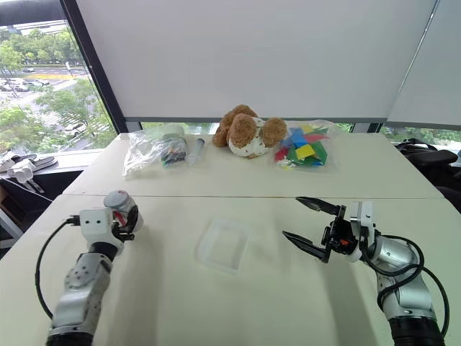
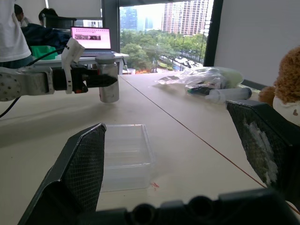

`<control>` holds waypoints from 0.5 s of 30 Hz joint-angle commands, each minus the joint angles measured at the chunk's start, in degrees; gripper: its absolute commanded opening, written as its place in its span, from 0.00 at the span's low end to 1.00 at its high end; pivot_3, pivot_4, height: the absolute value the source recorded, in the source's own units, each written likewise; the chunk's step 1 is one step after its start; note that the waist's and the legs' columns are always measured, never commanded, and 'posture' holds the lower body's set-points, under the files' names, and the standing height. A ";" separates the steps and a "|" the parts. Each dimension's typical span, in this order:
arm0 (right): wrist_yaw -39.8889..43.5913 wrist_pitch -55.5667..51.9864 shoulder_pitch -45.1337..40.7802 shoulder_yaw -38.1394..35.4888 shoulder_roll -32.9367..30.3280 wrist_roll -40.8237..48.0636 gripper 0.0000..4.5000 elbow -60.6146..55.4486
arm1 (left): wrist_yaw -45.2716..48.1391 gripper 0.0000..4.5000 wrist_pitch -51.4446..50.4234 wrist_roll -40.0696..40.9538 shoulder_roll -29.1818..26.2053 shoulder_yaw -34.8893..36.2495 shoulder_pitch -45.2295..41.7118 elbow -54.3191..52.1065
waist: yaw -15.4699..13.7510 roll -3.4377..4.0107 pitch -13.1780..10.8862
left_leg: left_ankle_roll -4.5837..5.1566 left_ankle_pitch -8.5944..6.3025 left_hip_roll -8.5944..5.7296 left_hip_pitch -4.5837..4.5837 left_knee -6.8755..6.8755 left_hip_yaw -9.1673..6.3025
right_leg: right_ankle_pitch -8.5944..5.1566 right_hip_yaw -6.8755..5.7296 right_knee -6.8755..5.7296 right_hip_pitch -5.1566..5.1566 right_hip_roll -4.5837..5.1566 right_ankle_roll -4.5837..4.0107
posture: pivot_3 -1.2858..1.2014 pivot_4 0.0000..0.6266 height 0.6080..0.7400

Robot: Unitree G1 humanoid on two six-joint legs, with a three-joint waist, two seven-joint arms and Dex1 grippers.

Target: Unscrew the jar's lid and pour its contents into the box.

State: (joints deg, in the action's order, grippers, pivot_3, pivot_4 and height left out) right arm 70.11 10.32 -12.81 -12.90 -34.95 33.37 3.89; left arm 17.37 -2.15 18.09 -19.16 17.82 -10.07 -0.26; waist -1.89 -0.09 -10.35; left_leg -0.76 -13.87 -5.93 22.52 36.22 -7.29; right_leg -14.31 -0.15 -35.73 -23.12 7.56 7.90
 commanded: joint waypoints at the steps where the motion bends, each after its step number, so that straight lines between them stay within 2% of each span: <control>1: -3.71 -9.75 0.45 0.20 -2.68 5.52 1.00 -12.68 | 17.00 0.47 -6.92 15.00 -10.27 3.32 -1.29 -10.04 | 0.07 0.01 -0.02 | -0.02 0.00 0.00 0.04 0.01 -0.01 | -0.01 0.02 -0.19 -0.12 0.02 -0.01 | 0.52 0.24 1.00; 4: -8.64 -20.70 -1.84 3.57 -4.63 8.61 1.00 -21.96 | 26.58 0.47 -15.33 22.43 -18.21 1.46 -2.16 -13.70 | 0.12 0.10 -0.03 | -0.04 0.02 -0.01 0.05 0.00 -0.05 | -0.03 0.05 -0.30 -0.19 0.05 -0.06 | 0.52 0.24 1.00; 7: -18.38 -32.88 -11.00 8.56 -2.97 11.67 1.00 -27.24 | 33.42 0.47 -22.30 25.24 -23.22 -4.53 -5.99 -16.61 | 0.55 0.09 -0.03 | -0.04 0.02 0.00 -0.05 0.06 -0.04 | -0.13 0.06 -0.32 -0.05 0.04 -0.23 | 0.52 0.24 1.00; 11: -24.83 -43.36 -21.71 12.48 0.09 14.36 1.00 -27.18 | 36.31 0.47 -22.73 23.20 -22.21 -10.35 -10.17 -16.67 | 1.28 0.03 -0.02 | -0.05 0.05 0.00 -0.03 0.02 -0.12 | -0.12 0.07 -0.29 -0.09 -0.01 -0.27 | 0.52 0.24 1.00; 15: -29.27 -51.18 -27.14 15.52 1.75 14.20 1.00 -27.68 | 36.13 0.47 -18.35 18.77 -18.62 -13.76 -12.57 -16.07 | 1.30 0.01 -0.02 | -0.05 0.04 -0.02 0.03 -0.21 -0.13 | -0.01 0.07 -0.23 -0.25 -0.01 -0.09 | 0.52 0.24 1.00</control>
State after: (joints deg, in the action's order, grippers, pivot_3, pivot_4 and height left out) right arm 42.97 -37.56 -37.90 1.51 -33.83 46.52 -22.23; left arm 53.57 -23.19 38.63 -38.60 4.90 -21.08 -15.59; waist -0.59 -0.08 -10.38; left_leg -0.81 -13.83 -5.97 22.59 36.00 -7.42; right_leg -14.31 -0.09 -35.97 -23.44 7.57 7.81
